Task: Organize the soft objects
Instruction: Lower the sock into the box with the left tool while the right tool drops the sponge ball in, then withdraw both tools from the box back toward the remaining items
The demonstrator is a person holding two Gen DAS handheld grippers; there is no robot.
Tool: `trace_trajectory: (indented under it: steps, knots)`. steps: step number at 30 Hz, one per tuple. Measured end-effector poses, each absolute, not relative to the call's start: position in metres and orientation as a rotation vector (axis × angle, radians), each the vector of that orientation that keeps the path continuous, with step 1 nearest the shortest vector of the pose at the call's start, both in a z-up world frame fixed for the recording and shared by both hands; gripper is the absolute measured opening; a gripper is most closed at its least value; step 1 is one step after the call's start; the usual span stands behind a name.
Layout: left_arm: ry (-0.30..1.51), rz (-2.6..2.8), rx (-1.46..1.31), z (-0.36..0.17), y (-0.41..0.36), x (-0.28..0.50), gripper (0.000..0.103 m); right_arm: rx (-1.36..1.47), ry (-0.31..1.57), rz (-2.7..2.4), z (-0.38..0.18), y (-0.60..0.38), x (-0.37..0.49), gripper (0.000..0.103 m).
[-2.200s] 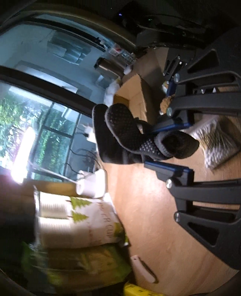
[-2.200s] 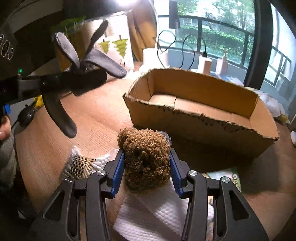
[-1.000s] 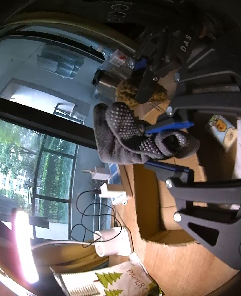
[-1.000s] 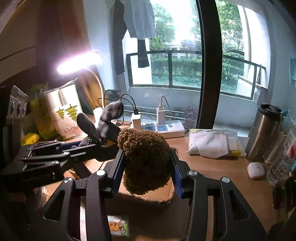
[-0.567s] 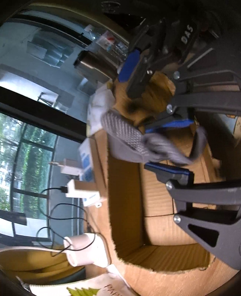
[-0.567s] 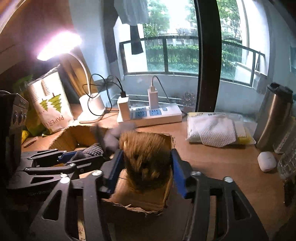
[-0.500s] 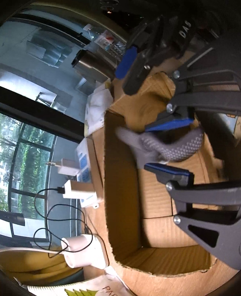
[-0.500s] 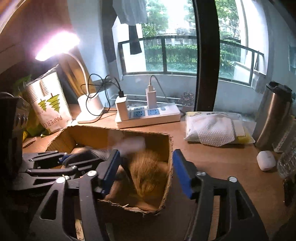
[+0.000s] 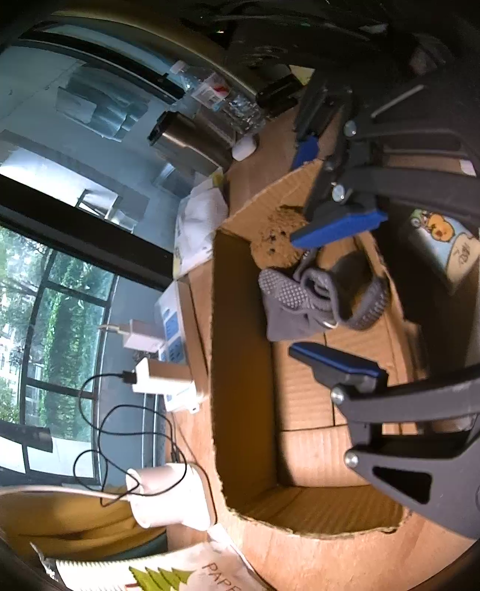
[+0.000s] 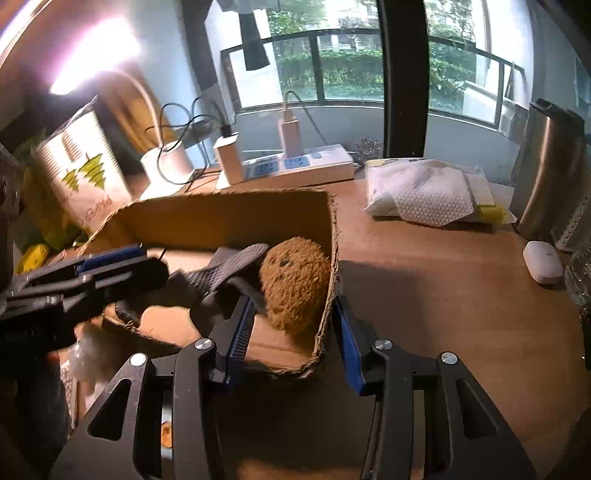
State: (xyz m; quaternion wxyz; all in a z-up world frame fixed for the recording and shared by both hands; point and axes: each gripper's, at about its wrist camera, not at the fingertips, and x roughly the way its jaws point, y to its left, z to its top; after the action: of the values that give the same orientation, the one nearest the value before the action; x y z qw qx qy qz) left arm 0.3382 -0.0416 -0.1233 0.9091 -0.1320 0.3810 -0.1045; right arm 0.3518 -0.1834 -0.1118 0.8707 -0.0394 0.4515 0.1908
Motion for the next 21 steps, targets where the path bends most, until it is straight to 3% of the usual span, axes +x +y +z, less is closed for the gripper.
trace_trajectory:
  steps: [12,15,19,21]
  knots:
    - [0.748,-0.220,-0.234,-0.106,-0.037,0.299,0.055,-0.091,0.904,0.358,-0.090,-0.177,0.321,0.047]
    - [0.736,-0.213,-0.219,-0.101,-0.036,0.288,0.056,-0.102,0.885,0.334,-0.082,-0.176,0.314,0.052]
    - [0.718,-0.210,-0.202,-0.095,-0.034,0.274,0.068,-0.105,0.856,0.328,-0.070,-0.174,0.302,0.056]
    - [0.709,-0.208,-0.199,-0.093,-0.032,0.267,0.068,-0.105,0.841,0.327,-0.064,-0.173,0.296,0.060]
